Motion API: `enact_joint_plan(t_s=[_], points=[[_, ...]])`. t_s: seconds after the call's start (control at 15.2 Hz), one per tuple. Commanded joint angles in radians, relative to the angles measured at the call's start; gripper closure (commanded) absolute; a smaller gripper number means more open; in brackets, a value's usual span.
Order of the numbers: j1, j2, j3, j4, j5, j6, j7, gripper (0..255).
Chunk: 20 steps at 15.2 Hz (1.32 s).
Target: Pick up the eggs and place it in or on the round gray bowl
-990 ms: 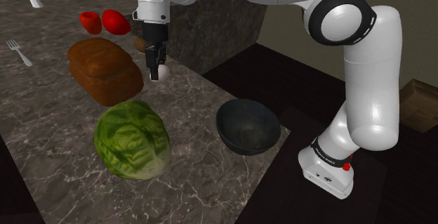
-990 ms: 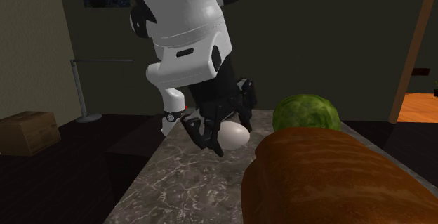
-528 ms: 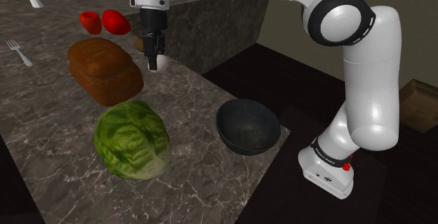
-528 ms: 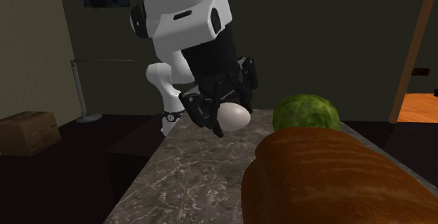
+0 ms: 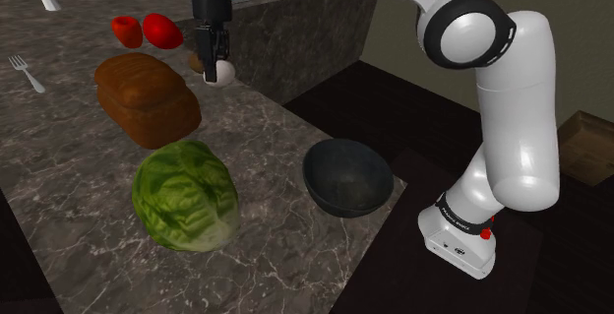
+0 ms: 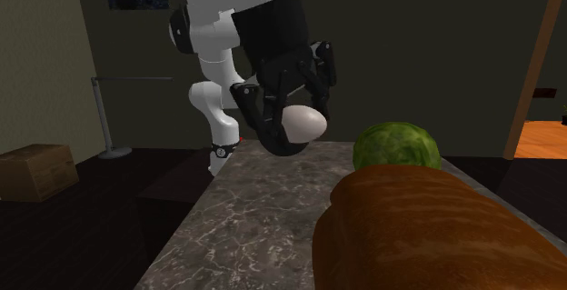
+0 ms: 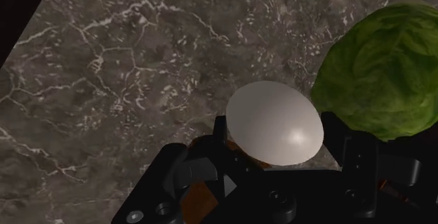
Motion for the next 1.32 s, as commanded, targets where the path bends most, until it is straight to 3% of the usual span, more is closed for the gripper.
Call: enact_joint_plan(t_s=[0.0, 0.13, 0.26, 0.53, 0.86, 1.25], points=[[0.004, 0.016, 0.001, 0.054, -0.002, -0.036, 0.011, 255], [0.008, 0.033, 0.002, 0.102, -0.004, -0.067, 0.021, 255], [-0.018, -0.123, 0.007, -0.15, 0.022, 0.028, -0.003, 255], [-0.045, -0.343, 0.016, -0.472, 0.07, 0.131, -0.033, 255], [-0.056, -0.567, 0.022, -0.761, 0.128, 0.197, -0.061, 255], [-0.047, -0.813, 0.024, -1.03, 0.195, 0.225, -0.081, 255]])
